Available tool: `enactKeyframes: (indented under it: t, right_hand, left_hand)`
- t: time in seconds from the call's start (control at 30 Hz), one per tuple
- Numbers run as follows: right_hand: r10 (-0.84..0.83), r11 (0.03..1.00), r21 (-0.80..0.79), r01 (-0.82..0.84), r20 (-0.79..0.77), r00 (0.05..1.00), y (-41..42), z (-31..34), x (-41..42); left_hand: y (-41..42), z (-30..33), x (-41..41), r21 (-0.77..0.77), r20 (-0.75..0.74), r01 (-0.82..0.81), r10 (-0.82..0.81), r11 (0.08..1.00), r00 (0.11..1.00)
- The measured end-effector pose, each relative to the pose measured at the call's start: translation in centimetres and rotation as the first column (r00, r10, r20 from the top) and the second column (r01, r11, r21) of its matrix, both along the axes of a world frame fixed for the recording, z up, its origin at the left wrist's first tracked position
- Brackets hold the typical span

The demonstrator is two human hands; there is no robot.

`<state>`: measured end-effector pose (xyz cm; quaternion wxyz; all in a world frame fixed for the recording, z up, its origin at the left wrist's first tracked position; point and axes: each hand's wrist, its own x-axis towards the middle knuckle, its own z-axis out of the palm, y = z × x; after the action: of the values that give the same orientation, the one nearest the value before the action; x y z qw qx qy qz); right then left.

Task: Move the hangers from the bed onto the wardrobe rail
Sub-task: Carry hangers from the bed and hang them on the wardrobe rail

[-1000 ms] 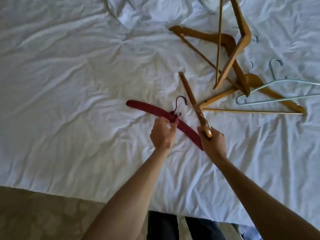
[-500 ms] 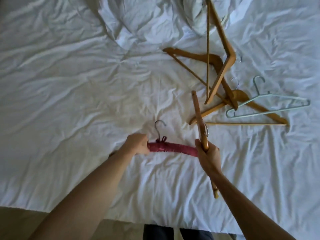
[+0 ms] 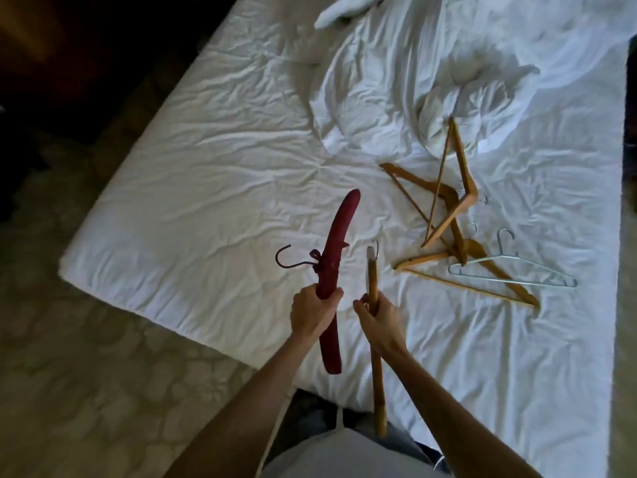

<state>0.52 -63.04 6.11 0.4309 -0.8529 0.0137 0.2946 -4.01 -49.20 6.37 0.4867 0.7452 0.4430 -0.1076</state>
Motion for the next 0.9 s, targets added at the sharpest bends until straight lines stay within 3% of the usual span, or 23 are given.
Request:
enactKeyframes:
  t: [0.23,0.33,0.47,0.57,0.7,0.9]
  right_hand:
    - [0.372,0.911,0.179,-0.372,0.030,0.928,2.3,4.9,-4.2]
    - [0.521,0.824,0.231,-0.517,0.049,0.852,4.1,6.6,-6.4]
    - [0.686,0.687,0.255,-0.680,0.080,0.723,7.7,8.7,-10.3]
    - [0.779,0.578,0.257,-0.774,0.109,0.618,10.8,10.4,-14.3]
    - [0.871,0.414,0.269,-0.870,0.161,0.464,15.6,12.3,-20.1]
    - [0.949,0.200,0.258,-0.945,0.188,0.252,26.3,12.9,-30.8]
  left_hand:
    - [1.5,4.7,-7.1,-0.174,0.139,-0.334,0.359,0.926,0.923]
    - [2.8,6.3,-11.7,-0.286,0.138,-0.490,0.541,0.824,0.830]
    - [3.7,8.3,-18.1,-0.341,0.113,-0.604,0.669,0.721,0.735]
    - [4.2,9.4,-23.2,-0.351,0.105,-0.740,0.810,0.573,0.577]
    - [6.1,10.2,-30.5,-0.315,0.160,-0.836,0.893,0.450,0.421]
    - [13.2,11.6,-42.5,-0.280,0.312,-0.876,0.900,0.392,0.304]
